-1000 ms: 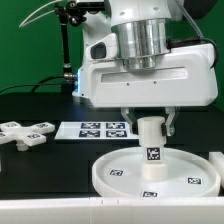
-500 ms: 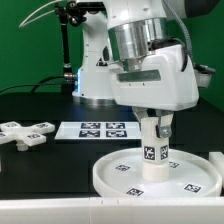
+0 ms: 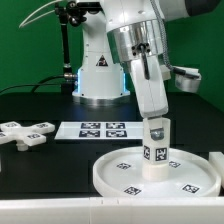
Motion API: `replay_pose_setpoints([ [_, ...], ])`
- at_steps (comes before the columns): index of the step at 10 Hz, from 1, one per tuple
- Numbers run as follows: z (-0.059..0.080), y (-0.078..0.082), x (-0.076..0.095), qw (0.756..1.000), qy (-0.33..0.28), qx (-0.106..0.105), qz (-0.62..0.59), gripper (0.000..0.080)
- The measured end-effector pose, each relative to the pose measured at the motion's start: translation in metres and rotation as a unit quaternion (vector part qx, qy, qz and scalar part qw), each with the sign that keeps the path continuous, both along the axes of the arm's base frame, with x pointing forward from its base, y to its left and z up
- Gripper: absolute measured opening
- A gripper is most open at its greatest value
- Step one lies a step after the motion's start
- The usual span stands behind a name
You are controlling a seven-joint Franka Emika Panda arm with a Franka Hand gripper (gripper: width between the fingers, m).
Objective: Assemble round table
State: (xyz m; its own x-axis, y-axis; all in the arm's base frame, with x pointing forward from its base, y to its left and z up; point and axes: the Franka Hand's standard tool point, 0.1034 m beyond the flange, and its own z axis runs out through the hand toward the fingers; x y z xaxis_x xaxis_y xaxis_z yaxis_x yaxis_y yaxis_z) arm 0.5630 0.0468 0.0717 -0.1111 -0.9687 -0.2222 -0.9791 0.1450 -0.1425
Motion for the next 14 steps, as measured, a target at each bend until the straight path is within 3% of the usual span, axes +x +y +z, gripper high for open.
replay_pose_setpoints([
  [4, 0.000, -0.001, 0.000, 1.000, -0.003, -0.002, 0.020, 0.0409],
  [5, 0.000, 0.000, 0.000, 1.000, -0.003, -0.002, 0.021, 0.0482],
  [6, 0.000, 0.001, -0.001, 0.999, -0.002, -0.004, 0.042, 0.0613],
  [9, 0.007, 0.016, 0.004, 0.987, 0.006, -0.014, 0.161, 0.0647],
  [14, 0.007, 0.018, 0.004, 0.984, 0.006, -0.015, 0.179, 0.0649],
])
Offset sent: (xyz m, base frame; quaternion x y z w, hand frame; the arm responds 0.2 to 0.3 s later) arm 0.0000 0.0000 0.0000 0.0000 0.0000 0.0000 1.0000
